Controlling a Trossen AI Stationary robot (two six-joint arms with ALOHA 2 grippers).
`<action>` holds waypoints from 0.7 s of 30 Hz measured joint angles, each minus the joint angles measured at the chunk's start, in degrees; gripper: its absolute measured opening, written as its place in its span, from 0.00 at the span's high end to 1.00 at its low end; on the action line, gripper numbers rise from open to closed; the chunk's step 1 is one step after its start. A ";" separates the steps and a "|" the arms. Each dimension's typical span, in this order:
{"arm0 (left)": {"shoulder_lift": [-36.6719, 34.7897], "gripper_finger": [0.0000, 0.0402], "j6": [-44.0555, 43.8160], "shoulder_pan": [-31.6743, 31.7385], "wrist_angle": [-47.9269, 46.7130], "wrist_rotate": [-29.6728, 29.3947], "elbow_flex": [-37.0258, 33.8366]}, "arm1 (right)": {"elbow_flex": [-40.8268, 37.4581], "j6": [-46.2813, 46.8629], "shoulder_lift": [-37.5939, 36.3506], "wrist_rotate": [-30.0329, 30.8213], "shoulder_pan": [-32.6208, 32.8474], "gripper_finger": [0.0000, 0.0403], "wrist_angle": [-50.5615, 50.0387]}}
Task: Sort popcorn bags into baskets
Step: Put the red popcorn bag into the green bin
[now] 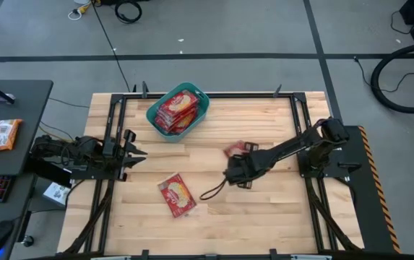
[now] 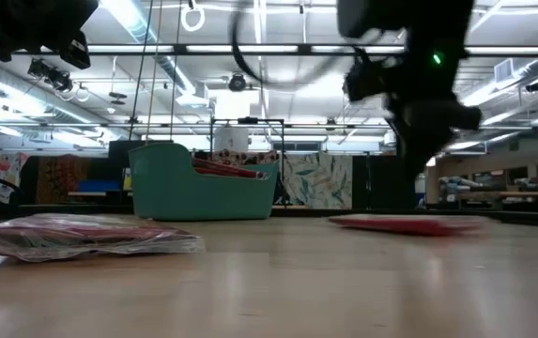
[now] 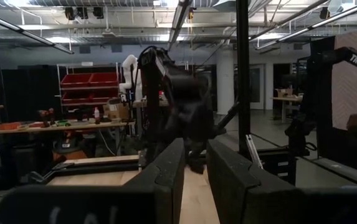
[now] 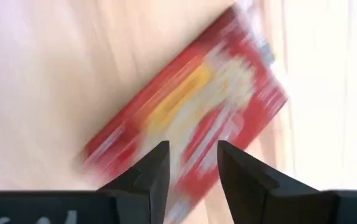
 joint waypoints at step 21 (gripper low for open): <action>0.00 0.82 0.29 0.02 0.92 -0.02 0.00 | -0.09 -1.61 3.41 4.60 -9.75 0.66 33.54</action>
